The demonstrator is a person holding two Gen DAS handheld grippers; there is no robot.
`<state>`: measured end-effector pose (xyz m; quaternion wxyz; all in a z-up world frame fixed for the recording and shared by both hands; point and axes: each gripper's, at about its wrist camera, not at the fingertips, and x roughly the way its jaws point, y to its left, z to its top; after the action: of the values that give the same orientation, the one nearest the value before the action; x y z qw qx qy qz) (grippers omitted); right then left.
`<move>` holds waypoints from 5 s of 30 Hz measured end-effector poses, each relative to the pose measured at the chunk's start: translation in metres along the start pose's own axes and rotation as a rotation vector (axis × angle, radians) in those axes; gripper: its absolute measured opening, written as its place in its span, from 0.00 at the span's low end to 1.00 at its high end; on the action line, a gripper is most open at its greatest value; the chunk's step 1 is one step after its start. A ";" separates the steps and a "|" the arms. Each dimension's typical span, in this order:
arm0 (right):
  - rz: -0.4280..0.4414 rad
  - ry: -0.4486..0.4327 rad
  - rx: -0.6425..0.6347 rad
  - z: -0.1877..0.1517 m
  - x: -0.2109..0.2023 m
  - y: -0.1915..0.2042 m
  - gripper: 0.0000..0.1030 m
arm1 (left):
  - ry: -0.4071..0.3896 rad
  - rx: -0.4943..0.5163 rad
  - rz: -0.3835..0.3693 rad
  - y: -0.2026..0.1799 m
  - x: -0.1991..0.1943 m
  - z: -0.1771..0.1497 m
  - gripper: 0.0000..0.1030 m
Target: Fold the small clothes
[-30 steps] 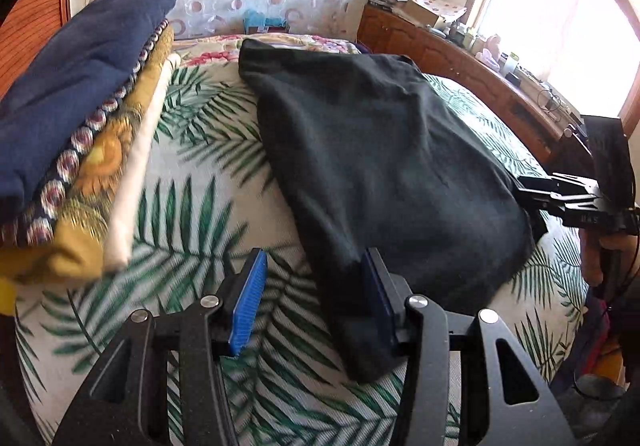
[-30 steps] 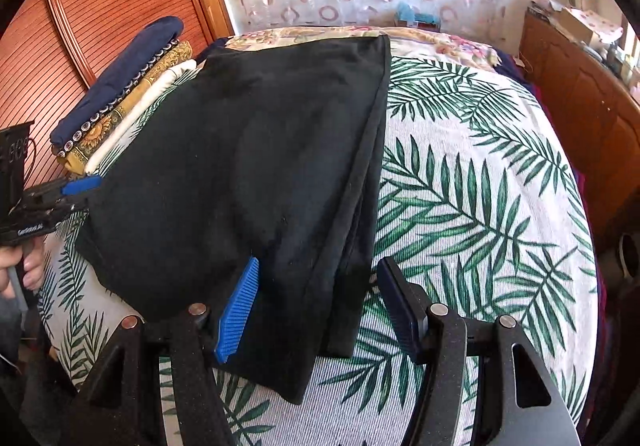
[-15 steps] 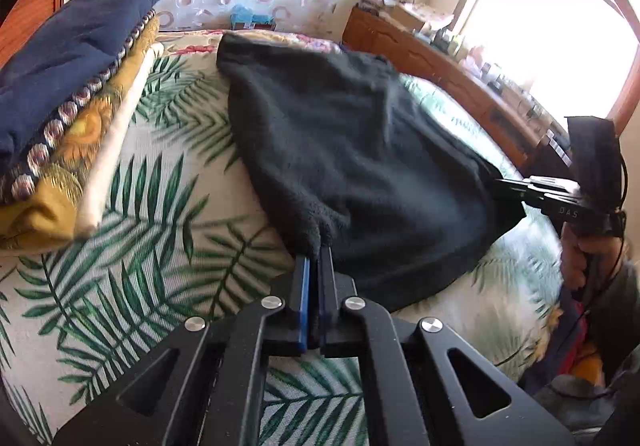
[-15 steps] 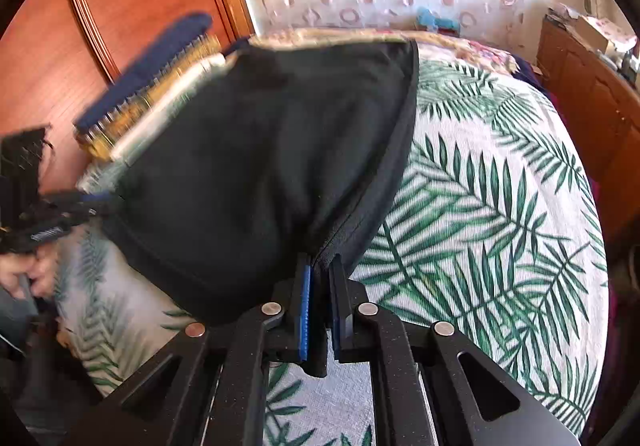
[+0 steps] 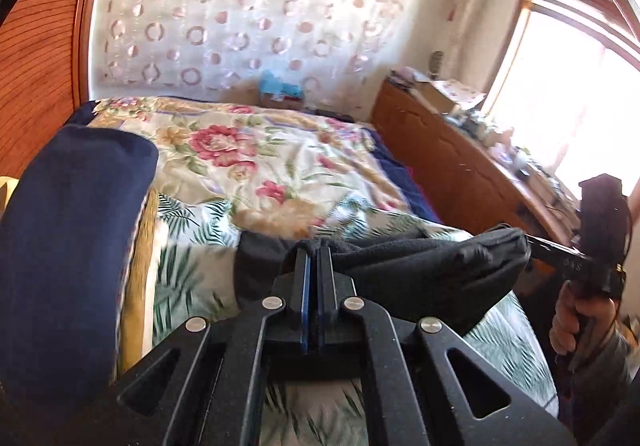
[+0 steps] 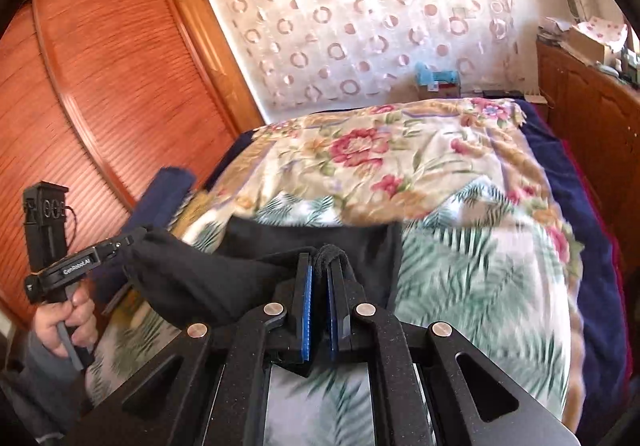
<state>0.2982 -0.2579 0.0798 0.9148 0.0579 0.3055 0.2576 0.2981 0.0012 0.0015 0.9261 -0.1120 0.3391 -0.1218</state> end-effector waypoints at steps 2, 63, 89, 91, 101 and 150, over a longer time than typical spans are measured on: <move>-0.018 0.025 0.009 0.016 0.028 -0.009 0.06 | 0.014 -0.023 0.021 0.008 0.021 0.009 0.03; 0.017 -0.029 -0.122 0.027 0.084 0.013 0.15 | -0.047 -0.016 -0.123 0.002 -0.031 -0.005 0.14; 0.229 0.012 -0.663 0.091 0.241 0.263 0.16 | -0.171 -0.347 0.173 0.153 -0.157 -0.103 0.11; 0.221 0.048 -0.623 0.091 0.266 0.266 0.19 | -0.164 -0.344 0.190 0.156 -0.153 -0.108 0.11; 0.162 -0.030 -0.532 0.100 0.238 0.261 0.59 | -0.156 -0.309 0.230 0.158 -0.162 -0.117 0.11; -0.134 -0.219 -0.231 -0.166 -0.078 0.174 0.84 | -0.190 0.146 0.234 -0.056 -0.195 -0.161 0.88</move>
<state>0.0715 -0.1561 0.0328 0.9583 -0.0404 0.1755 0.2217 0.0393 -0.0130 0.0151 0.9675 -0.0153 0.2512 -0.0262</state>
